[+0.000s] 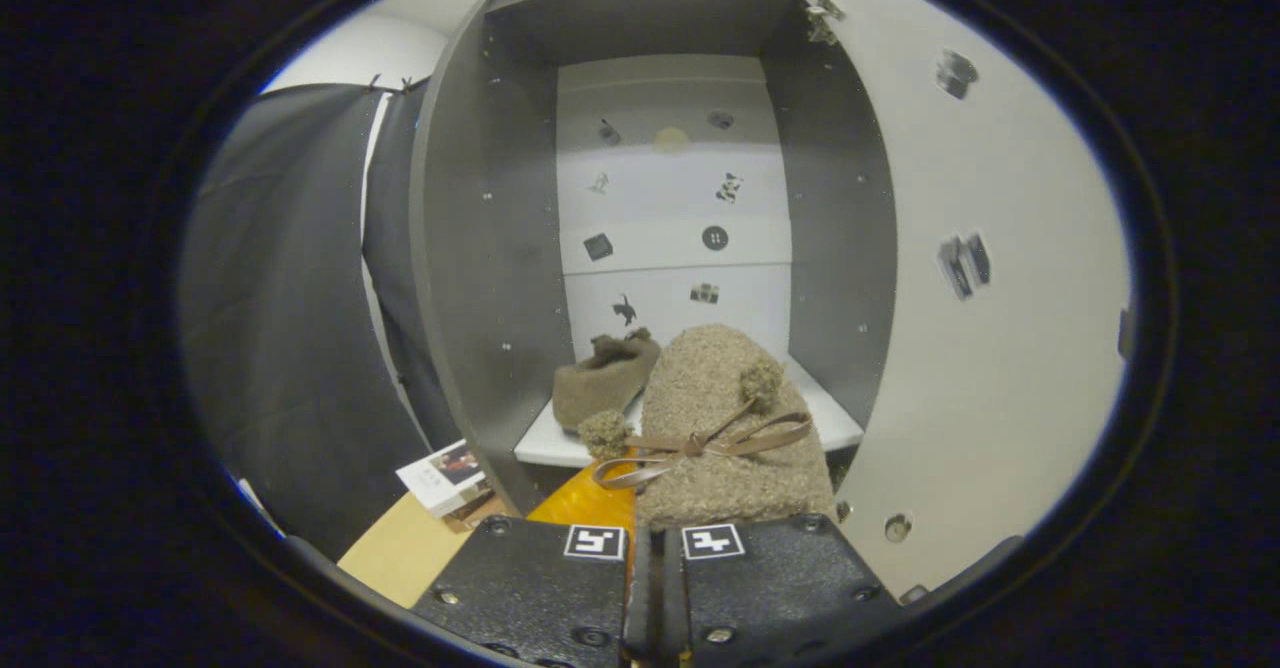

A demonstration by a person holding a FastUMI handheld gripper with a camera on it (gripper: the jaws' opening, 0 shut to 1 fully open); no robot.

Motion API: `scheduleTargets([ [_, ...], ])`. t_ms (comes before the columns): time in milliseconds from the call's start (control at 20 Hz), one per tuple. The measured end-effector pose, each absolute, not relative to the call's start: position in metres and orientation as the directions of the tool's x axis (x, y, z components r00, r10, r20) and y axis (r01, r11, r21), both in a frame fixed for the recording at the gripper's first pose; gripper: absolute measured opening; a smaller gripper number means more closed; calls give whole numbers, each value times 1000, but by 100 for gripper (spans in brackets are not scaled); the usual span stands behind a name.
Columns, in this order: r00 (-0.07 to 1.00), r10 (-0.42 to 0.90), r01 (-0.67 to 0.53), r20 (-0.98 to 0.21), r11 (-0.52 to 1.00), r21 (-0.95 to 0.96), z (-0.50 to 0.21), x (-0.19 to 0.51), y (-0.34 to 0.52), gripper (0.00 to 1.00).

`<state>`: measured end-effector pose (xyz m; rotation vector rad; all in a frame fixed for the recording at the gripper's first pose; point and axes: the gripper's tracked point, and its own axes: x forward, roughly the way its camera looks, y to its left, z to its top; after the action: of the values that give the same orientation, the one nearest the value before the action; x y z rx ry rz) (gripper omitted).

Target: Open the shoe cabinet door, grab the shoes and put them into the shoe cabinet, then close the shoe cabinet door.

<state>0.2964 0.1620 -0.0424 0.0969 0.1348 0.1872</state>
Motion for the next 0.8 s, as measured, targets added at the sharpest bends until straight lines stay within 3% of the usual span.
scheduleTargets([
  [400, 982, 166, -162, -90, 986, 51, 6, 410, 164, 8],
  [800, 960, 97, -83, -264, 994, 65, -43, 513, 145, 8],
])
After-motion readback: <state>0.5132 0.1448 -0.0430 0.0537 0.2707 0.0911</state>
